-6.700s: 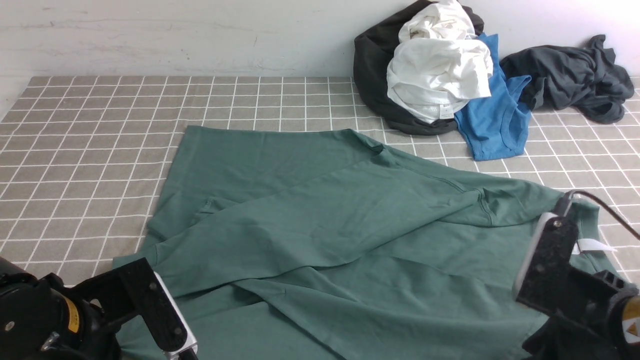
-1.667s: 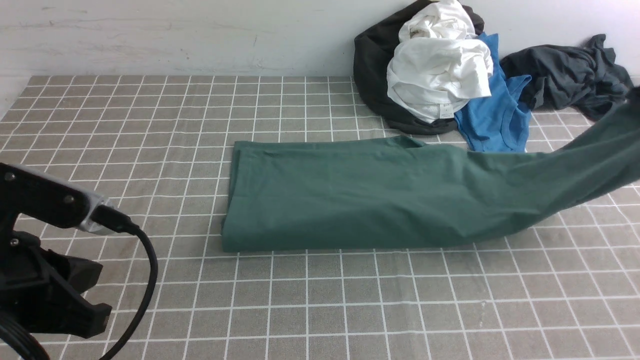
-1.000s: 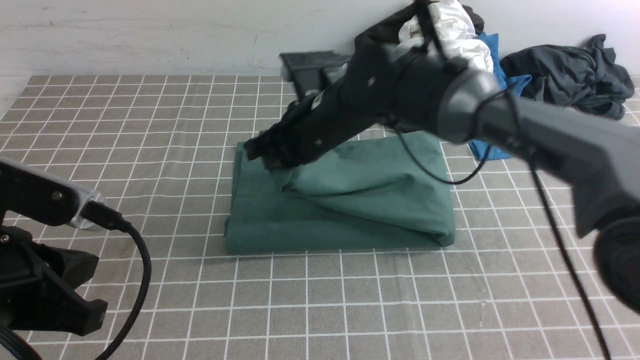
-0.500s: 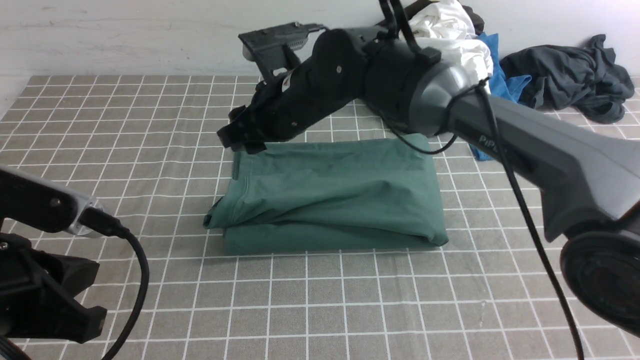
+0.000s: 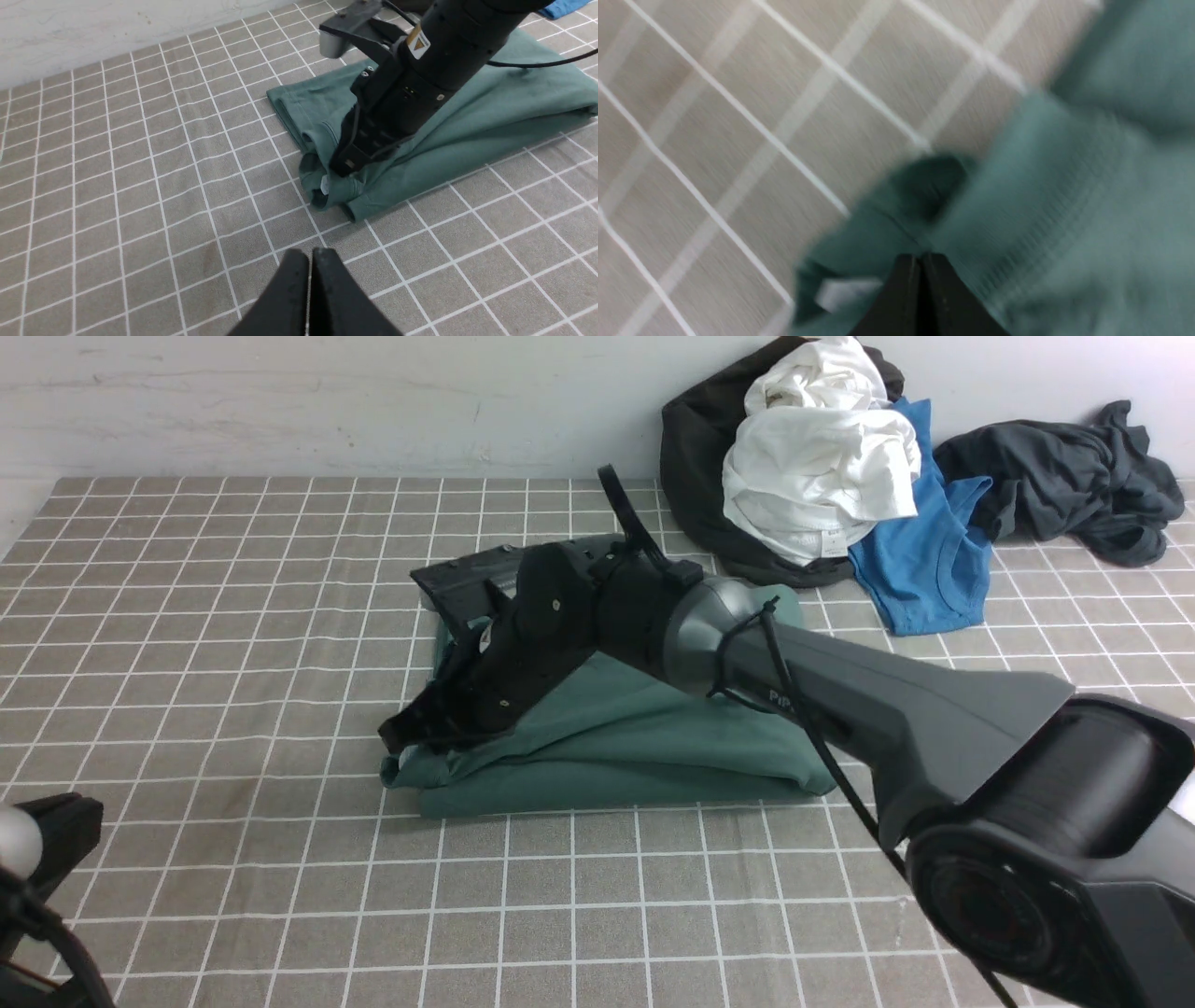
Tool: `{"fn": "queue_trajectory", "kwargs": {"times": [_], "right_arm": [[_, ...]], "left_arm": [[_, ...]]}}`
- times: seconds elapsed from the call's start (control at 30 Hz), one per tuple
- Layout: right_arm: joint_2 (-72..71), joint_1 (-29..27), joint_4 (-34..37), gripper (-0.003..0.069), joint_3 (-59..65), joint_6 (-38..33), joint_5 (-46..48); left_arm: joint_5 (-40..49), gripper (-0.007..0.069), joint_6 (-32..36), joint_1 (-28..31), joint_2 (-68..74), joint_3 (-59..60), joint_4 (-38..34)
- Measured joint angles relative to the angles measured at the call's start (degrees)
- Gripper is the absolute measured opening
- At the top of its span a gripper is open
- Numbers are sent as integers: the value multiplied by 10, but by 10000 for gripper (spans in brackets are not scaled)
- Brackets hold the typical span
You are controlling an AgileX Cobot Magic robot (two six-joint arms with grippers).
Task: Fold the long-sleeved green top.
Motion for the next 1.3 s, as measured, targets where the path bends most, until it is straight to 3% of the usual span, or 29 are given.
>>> {"fn": "queue_trajectory", "kwargs": {"times": [0.1, 0.2, 0.37, 0.47, 0.53, 0.77, 1.03, 1.3], "right_arm": [[-24, 3, 3, -13, 0, -15, -36], [-69, 2, -40, -13, 0, -19, -40], [-138, 2, -161, -13, -2, -8, 36], [-145, -9, -266, -13, 14, 52, 154], [-138, -22, -287, -13, 46, 79, 178], [-118, -45, -272, -13, 197, 124, 126], [-195, -37, -279, -13, 159, 121, 111], [-422, -37, -307, -14, 122, 90, 197]], "left_arm": [[-5, -7, 1, 0, -24, 8, 0], [-14, -7, 2, 0, -50, 13, 0], [-38, -7, 2, 0, -60, 31, 0], [-48, -7, 2, 0, -61, 34, 0], [-50, -7, 2, 0, -61, 34, 0], [-53, -8, 2, 0, -61, 34, 0], [-54, -8, 2, 0, -61, 34, 0], [-75, -8, 2, 0, -110, 52, 0]]}}
